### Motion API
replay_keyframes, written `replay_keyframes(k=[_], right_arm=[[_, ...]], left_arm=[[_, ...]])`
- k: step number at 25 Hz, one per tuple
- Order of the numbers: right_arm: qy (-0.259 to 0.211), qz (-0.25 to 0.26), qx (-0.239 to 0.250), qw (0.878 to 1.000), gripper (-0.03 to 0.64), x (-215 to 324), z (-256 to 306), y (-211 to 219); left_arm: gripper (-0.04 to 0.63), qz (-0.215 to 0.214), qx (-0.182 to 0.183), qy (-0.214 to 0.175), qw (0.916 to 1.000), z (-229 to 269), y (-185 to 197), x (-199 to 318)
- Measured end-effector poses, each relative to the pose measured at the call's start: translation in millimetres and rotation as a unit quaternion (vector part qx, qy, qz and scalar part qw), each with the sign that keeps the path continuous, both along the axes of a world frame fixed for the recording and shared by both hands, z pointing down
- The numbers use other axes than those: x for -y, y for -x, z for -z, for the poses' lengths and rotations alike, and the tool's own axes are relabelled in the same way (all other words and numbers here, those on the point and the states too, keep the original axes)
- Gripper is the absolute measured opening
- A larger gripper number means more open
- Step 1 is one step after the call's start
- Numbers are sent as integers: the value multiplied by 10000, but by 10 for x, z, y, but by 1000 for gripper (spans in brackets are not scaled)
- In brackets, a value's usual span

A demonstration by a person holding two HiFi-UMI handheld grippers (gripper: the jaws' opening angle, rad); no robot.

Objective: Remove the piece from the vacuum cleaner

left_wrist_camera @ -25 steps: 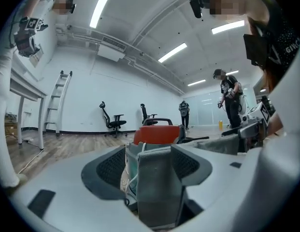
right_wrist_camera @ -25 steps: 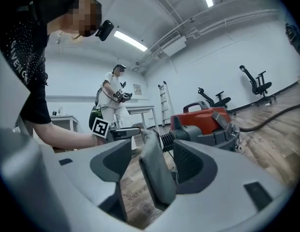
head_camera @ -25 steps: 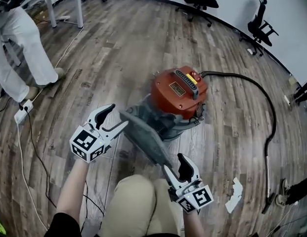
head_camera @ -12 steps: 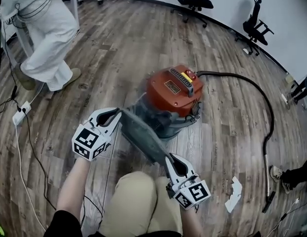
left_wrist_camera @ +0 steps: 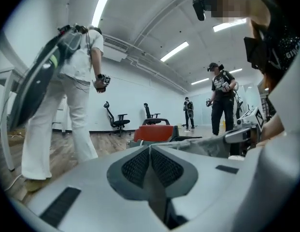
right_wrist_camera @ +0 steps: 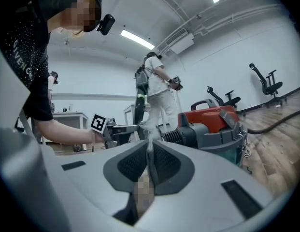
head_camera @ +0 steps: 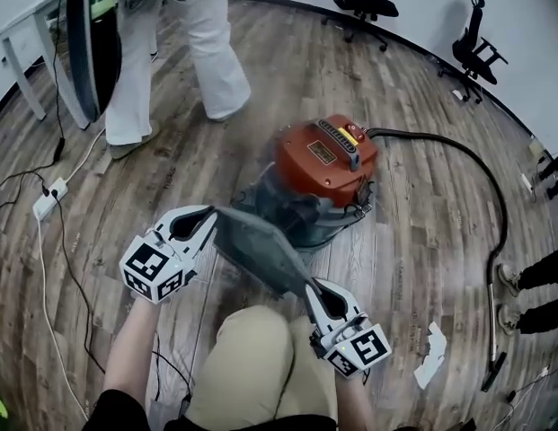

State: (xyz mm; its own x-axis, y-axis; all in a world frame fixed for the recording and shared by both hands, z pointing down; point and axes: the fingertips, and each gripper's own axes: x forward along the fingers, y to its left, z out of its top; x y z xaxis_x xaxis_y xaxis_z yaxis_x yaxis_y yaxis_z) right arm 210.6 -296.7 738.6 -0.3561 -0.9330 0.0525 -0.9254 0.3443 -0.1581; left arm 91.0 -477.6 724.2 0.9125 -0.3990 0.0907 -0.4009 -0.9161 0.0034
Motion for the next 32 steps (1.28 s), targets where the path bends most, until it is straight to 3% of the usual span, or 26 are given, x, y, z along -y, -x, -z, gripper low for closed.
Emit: replay_keyframes(k=[3,7,10,12,13,15,17,18,19,20,21,25,32], right_arm=[[-84,183,19,9998,34,-111,26,90],[-9,197,1,9998,34,-147,-56,142],[4,24,39,10000,48,-98,-64,127],[-18,-45,187,9998,197,-77,-33,104],[-35,-68,270,9996,235,-75,-13,84],[-53,-68,373,9993,242,-89,18,41],[-27,-27,510,9987,238,-119,25,2],[1,-14,610,9981,230,-136,17,-18],[30,-10,699,9975,170,-154,5,-38],[54,0,750,9972,58,-174,-8,-49],[72,35,738,9972,12,-195,-19,-46],[98,286,322,9990,11,-264,-35,57],[45,379,177,9991,11,-247,-19,92]], left_arm=[[28,233,-176,63,9996,26,167,-23],[28,411,159,-135,9989,-62,276,-141],[32,541,166,9,9984,-83,326,-165],[71,726,41,79,9973,-32,383,-169],[86,829,-80,73,9965,22,418,-166],[87,892,-306,23,9955,133,464,-182],[81,786,-314,-83,9964,173,452,-241],[36,734,-221,-148,9969,158,432,-277],[9,686,-111,-199,9974,129,407,-316],[9,638,-21,-216,9977,92,380,-355],[9,597,34,-200,9980,54,354,-392],[9,473,136,-60,9988,-98,265,-512],[9,344,185,61,9992,-204,166,-616]])
